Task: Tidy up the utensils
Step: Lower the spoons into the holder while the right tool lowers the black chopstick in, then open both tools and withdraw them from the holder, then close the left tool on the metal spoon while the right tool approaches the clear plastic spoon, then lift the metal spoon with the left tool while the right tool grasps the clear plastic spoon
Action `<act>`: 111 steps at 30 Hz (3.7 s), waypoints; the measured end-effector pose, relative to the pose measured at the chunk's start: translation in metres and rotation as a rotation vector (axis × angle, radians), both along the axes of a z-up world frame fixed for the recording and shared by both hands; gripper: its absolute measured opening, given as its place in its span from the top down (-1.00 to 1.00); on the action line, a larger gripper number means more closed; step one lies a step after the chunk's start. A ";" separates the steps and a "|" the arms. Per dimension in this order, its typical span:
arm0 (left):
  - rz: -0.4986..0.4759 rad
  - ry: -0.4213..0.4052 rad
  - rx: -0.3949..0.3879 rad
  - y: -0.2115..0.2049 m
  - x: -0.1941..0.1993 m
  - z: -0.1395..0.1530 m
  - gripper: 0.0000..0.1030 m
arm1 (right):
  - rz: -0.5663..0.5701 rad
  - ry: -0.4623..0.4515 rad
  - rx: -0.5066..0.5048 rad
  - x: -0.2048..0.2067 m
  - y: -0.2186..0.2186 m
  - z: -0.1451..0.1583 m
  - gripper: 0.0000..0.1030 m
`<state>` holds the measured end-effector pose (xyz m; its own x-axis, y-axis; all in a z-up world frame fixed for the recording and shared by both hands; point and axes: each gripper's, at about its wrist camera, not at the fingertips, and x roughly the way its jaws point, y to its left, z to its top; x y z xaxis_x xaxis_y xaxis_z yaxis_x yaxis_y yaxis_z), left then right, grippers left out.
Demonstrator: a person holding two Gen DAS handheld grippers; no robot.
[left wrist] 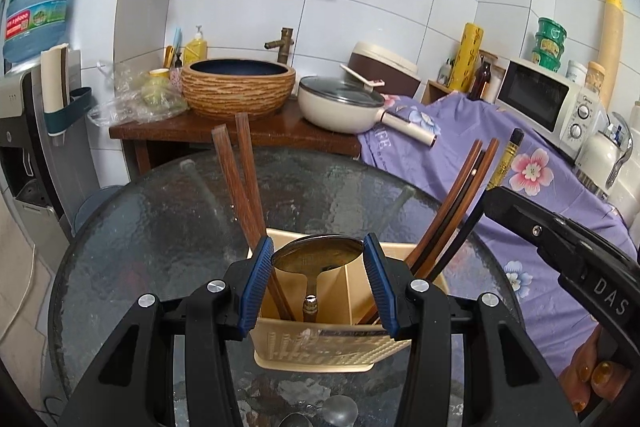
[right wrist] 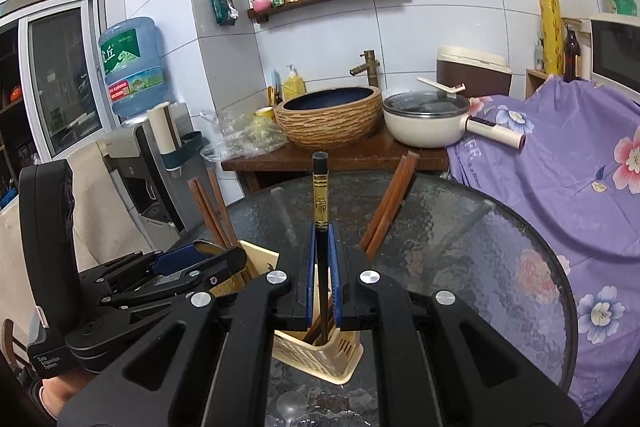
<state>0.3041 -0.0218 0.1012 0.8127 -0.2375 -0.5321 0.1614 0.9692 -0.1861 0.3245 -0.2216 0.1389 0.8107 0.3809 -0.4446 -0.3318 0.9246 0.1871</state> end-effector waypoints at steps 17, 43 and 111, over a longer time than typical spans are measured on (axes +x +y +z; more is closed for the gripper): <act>-0.028 0.022 0.015 -0.005 0.001 -0.012 0.10 | -0.029 0.004 -0.003 0.001 -0.004 -0.013 0.66; -0.063 0.152 0.193 0.010 -0.088 -0.103 -0.36 | -0.021 0.165 -0.103 -0.077 -0.015 -0.120 -0.49; 0.005 0.219 0.090 0.052 -0.063 -0.114 0.30 | 0.115 0.405 -0.361 -0.023 0.098 -0.192 0.10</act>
